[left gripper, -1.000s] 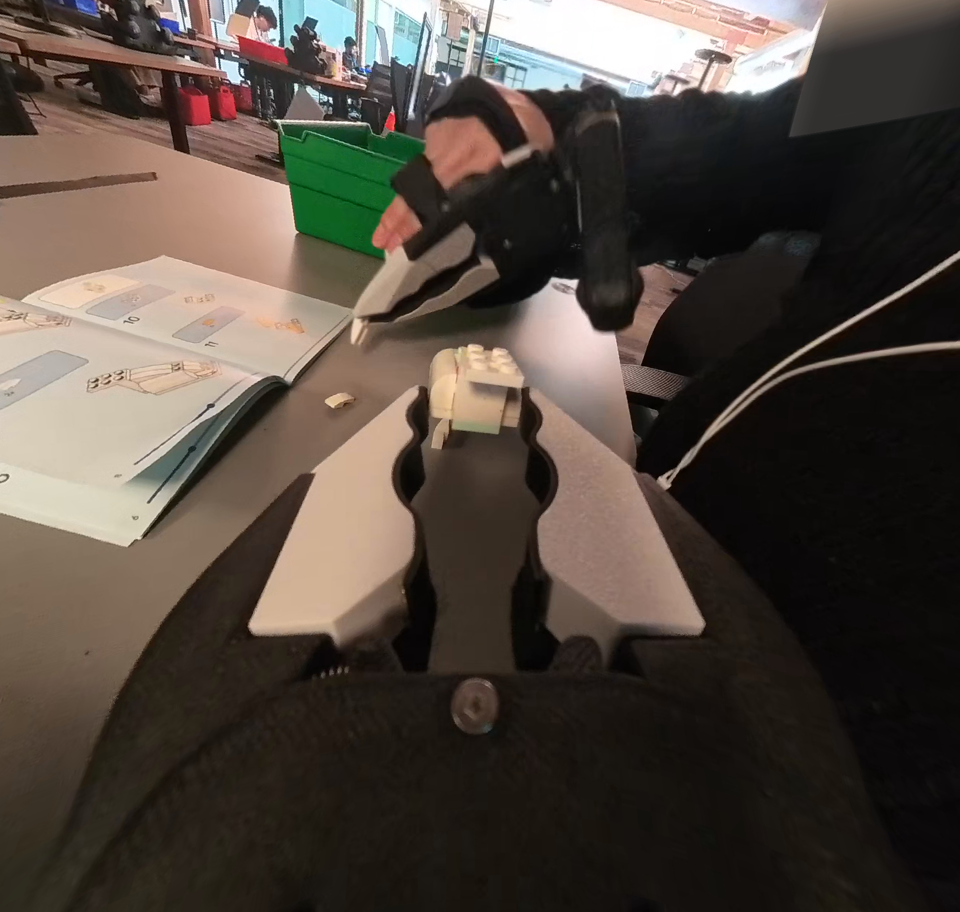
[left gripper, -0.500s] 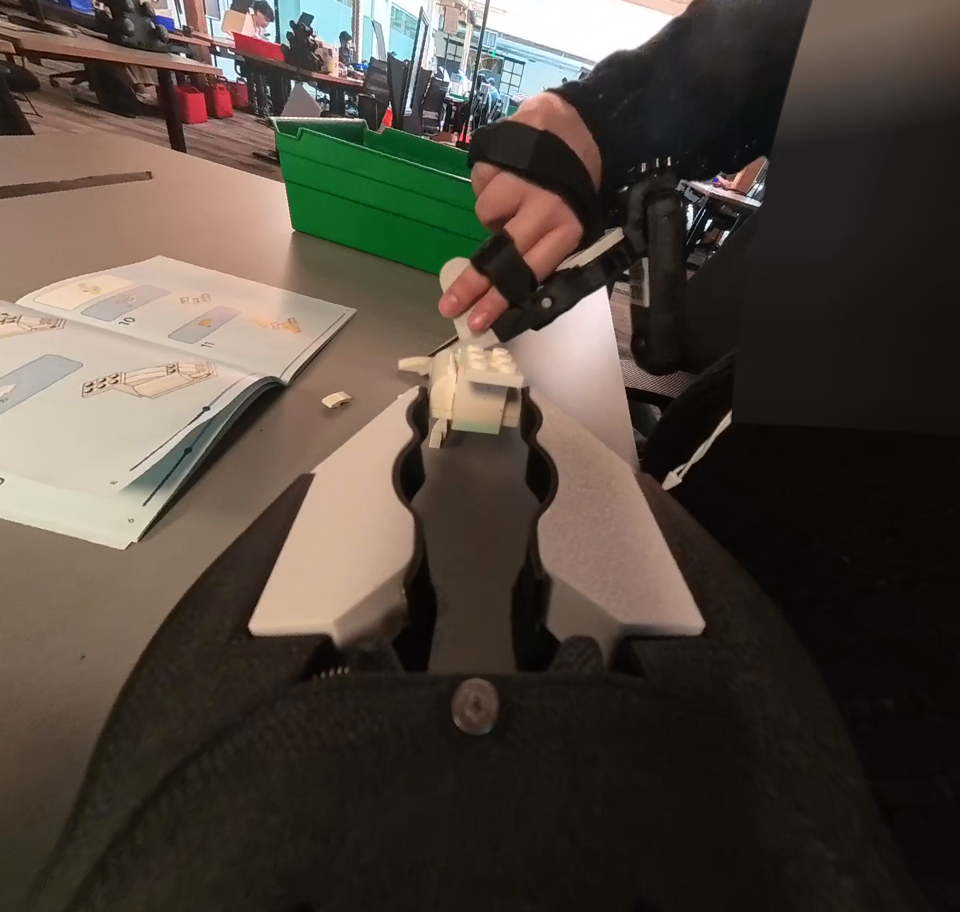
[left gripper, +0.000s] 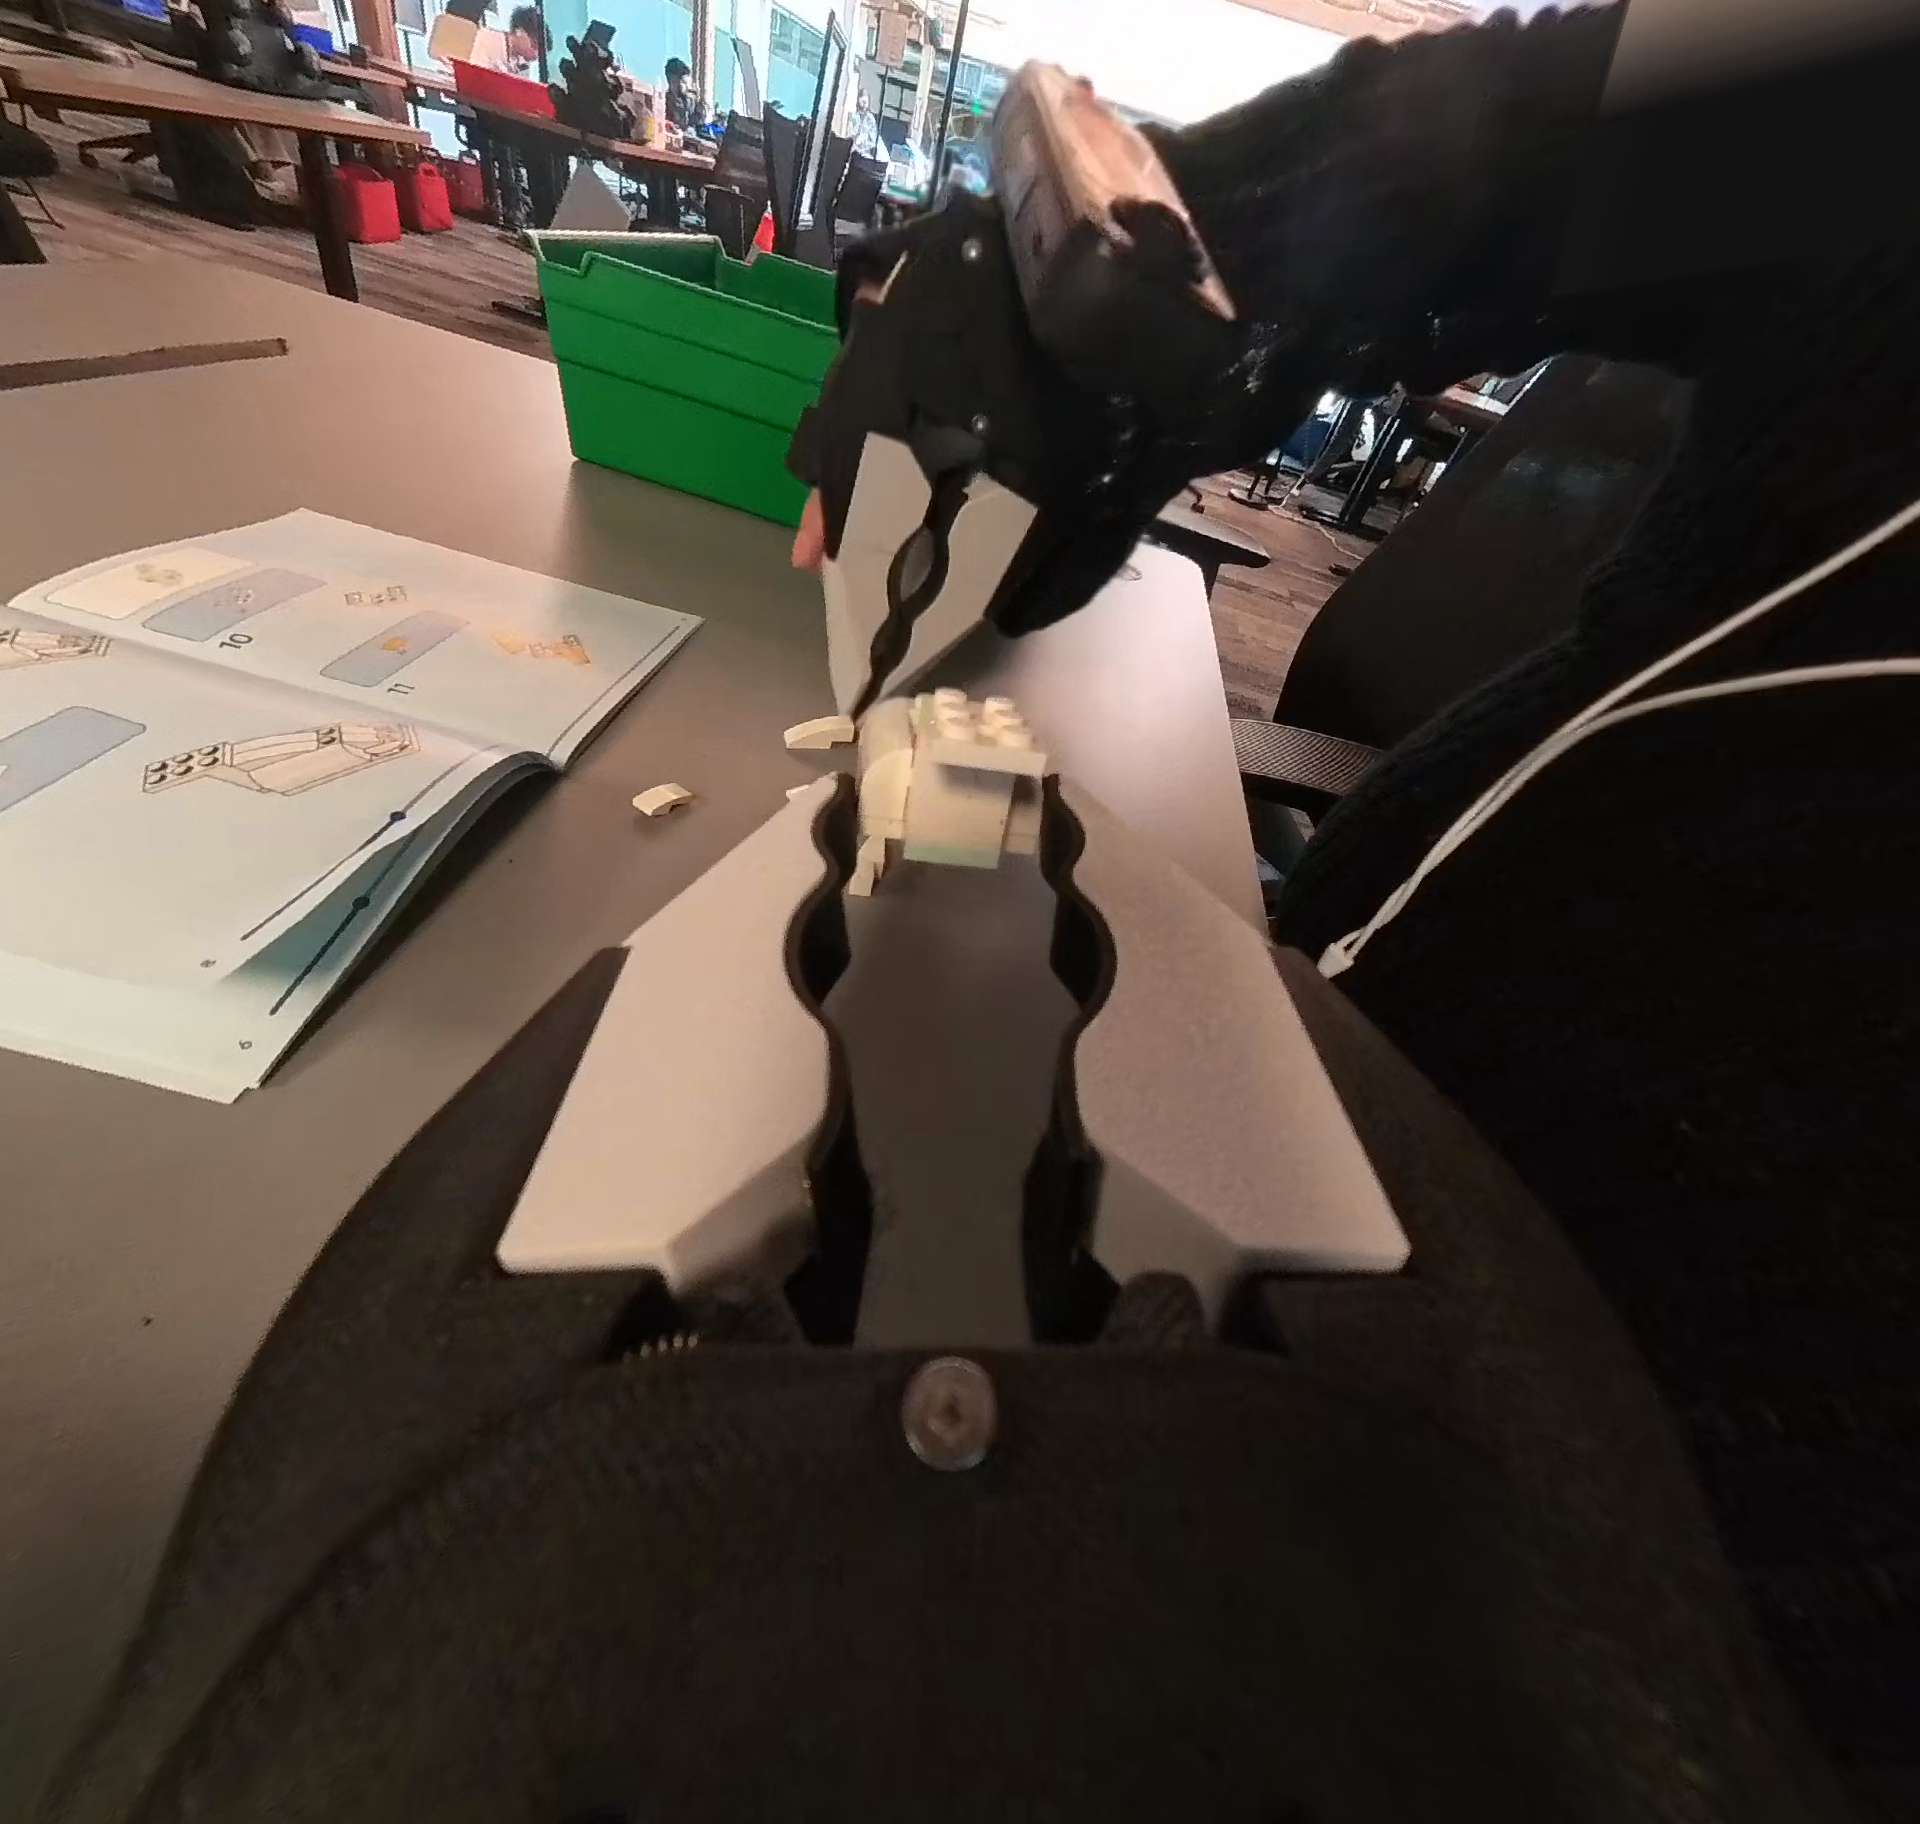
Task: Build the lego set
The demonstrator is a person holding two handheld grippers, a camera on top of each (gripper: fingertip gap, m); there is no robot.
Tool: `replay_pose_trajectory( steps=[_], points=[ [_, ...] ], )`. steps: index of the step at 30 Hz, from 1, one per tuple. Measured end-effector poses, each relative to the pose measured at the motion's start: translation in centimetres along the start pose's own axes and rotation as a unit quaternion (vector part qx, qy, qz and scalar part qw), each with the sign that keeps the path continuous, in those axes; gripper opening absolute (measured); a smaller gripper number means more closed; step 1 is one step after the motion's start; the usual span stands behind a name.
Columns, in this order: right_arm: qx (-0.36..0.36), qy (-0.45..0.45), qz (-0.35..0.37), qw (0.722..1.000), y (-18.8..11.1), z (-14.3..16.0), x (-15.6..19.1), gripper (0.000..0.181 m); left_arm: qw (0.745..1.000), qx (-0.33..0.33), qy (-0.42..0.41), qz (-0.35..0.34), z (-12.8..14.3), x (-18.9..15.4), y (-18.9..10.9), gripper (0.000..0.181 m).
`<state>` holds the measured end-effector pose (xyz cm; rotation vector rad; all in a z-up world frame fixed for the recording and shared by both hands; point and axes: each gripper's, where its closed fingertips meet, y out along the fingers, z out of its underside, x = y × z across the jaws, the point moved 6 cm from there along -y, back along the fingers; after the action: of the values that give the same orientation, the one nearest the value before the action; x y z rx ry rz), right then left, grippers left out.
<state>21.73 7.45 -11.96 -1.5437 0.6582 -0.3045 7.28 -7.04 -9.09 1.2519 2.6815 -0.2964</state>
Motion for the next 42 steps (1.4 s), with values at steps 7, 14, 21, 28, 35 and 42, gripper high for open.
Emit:
replay_pose_trajectory(
  steps=[7,14,21,28,35,42],
  points=[
    [-0.126,0.082,-0.018,0.989,-0.4,-1.9,-1.2,0.002,1.000,0.000,-0.003,0.001,0.0,0.0,0.0,0.034],
    [-0.157,0.216,-0.081,0.960,-0.4,-1.1,-1.9,0.018,1.000,-0.002,-0.006,0.001,0.0,0.1,0.0,0.034],
    [-0.140,0.220,-0.109,0.959,-0.6,-1.0,-0.3,0.015,1.000,0.001,-0.008,0.003,0.0,0.1,0.0,0.034],
    [-0.141,0.234,-0.057,0.960,0.6,-1.0,-1.3,0.028,1.000,-0.002,-0.010,0.003,0.0,0.2,0.0,0.034],
    [-0.156,0.270,-0.040,0.949,1.0,-1.1,-1.6,0.020,1.000,-0.001,-0.009,0.003,0.0,0.2,0.0,0.034],
    [-0.193,0.260,-0.007,0.946,0.3,-1.6,-2.3,0.006,1.000,-0.002,-0.012,0.000,0.0,0.2,0.0,0.034]
  ],
)
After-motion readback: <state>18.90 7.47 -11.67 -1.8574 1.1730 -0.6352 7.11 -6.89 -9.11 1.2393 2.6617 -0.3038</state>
